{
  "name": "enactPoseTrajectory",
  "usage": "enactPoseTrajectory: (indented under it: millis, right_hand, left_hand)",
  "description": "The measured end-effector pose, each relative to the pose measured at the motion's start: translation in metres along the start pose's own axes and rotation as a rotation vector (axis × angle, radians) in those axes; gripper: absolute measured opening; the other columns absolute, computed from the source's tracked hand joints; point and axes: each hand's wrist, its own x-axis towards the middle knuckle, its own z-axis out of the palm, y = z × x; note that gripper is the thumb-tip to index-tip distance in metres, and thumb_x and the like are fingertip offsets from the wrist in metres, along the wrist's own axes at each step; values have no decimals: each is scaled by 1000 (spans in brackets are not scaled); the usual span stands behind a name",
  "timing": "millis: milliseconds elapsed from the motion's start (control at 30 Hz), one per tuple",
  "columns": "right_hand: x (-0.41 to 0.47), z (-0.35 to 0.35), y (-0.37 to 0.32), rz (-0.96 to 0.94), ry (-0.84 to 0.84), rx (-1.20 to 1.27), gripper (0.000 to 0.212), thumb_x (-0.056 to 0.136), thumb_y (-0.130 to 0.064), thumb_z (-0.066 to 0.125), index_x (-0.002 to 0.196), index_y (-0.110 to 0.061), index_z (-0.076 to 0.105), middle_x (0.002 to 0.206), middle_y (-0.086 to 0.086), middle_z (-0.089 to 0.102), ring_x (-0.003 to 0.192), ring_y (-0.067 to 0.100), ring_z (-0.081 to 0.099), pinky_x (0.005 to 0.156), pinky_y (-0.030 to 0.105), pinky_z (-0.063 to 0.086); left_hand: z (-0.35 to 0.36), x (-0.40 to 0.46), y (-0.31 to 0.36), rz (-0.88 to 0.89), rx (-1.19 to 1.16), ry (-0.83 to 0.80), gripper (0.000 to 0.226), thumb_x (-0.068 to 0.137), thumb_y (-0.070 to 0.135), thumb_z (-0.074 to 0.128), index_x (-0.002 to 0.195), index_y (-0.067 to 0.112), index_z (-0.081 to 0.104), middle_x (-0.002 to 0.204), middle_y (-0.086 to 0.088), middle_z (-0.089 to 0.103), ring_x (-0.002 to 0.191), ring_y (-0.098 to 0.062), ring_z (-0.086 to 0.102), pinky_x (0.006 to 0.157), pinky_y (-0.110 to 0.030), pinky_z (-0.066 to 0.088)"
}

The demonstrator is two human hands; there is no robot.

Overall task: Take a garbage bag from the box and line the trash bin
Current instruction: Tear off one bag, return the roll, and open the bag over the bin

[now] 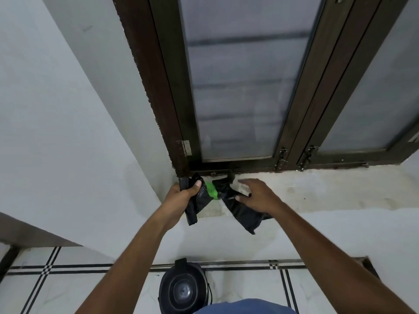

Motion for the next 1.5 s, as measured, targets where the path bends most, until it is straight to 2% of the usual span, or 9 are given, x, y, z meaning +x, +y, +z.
enactPoseTrajectory:
  millis: [200,400,533,733,933,1067,1233,1333,1500]
  right_hand:
    - [-25,31,19,84,164,-335,77,86,-80,71,148,-34,63,138,8,55,133,34,49,106,46,49]
    - [-29,25,24,133,125,-163,24,97,-50,77,93,-26,76,108,-2,61,98,25,69,78,34,53]
    - [-20,1,10,152,202,358,35,96,-40,84,75,-17,67,67,-5,65,66,14,64,67,31,49]
    - [-13,-38,-23,202,483,909,28,101,-27,83,95,-16,57,81,10,72,67,24,75,62,34,64]
    - [-13,-46,-18,86,658,735,25,107,-21,73,125,-23,57,93,5,77,65,16,79,69,35,65]
    - [-10,-53,-24,84,548,583,45,98,-33,84,140,-17,73,123,0,78,105,18,75,101,38,62]
    - [-12,-57,-28,14,541,-94,17,104,-19,73,115,-9,81,111,13,71,101,35,72,80,34,52]
    - [-16,-60,-33,-40,662,-219,18,100,-30,79,111,-18,85,115,10,59,110,34,59,90,44,55]
    - [-11,-73,-42,-41,645,441,13,101,-36,79,105,-23,78,107,-7,72,100,13,69,90,36,59]
  left_hand:
    - [-3,3,-8,10,7,-12,65,86,50,87,133,9,71,122,-10,83,119,-32,78,113,-49,57]
    - [-1,4,-13,8,19,0,44,100,37,80,131,8,73,120,-10,83,117,-31,78,101,-40,59]
    - [0,4,-10,-5,16,9,39,101,35,78,129,8,74,119,-11,84,116,-31,78,108,-45,58]
    - [1,5,-12,-8,24,17,43,100,38,80,131,9,72,118,-9,84,117,-31,78,105,-43,59]
    - [0,1,-10,-7,23,18,37,102,35,78,127,8,74,115,-9,85,113,-29,79,100,-38,57]
    - [-1,0,-9,-9,1,19,36,103,33,77,127,6,74,115,-9,85,112,-29,79,97,-37,57]
    - [1,0,-10,-7,2,9,38,102,33,78,130,8,73,118,-9,84,115,-29,79,103,-39,58]
    - [-1,2,-12,-7,10,13,41,101,35,79,130,8,73,119,-9,84,117,-30,78,105,-41,58]
    - [-5,1,-12,-17,17,15,39,101,36,79,126,8,75,116,-10,85,117,-33,78,114,-47,55]
